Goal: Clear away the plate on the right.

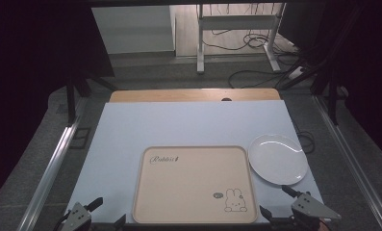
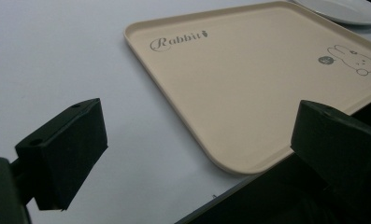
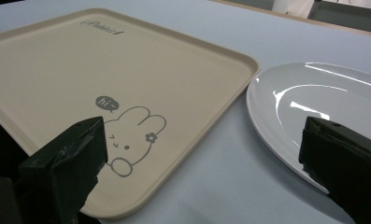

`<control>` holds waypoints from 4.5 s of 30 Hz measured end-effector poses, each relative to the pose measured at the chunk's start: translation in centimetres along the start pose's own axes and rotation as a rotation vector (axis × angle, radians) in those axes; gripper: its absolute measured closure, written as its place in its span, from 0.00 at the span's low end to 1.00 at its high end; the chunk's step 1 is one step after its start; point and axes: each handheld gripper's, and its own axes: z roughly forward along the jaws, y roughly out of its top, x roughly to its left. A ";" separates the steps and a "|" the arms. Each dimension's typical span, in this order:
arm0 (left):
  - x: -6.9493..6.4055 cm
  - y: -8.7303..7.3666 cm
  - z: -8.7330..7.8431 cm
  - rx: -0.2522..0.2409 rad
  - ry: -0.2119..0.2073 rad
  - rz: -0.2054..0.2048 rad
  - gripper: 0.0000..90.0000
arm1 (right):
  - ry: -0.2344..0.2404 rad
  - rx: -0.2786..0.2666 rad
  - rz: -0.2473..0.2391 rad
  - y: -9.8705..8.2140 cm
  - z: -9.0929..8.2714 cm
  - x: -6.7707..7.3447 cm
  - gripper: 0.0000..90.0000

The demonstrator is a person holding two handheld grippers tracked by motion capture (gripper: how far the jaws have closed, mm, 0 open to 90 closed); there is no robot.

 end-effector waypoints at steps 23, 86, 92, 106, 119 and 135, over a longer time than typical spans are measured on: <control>-0.1 0.0 0.0 0.004 0.002 0.008 0.04 | -0.104 0.056 -0.049 0.2 1.0 -0.2 0.08; 0.0 0.1 0.1 0.009 -0.002 0.002 0.04 | -0.444 0.452 -0.736 0.0 5.9 -0.3 0.43; 0.0 0.1 0.1 0.009 -0.002 0.001 0.04 | -0.457 0.478 -0.796 -0.2 6.2 -0.1 0.45; 0.0 0.1 0.1 0.009 -0.003 0.004 0.04 | -0.471 0.558 -0.985 -1.3 7.4 0.4 0.57; 0.0 0.1 0.1 0.009 -0.003 0.005 0.04 | -0.532 0.605 -1.077 -1.9 8.2 0.4 0.74; 0.0 0.1 0.2 0.009 -0.004 0.006 0.04 | -0.525 0.645 -1.109 -2.1 9.0 0.2 0.95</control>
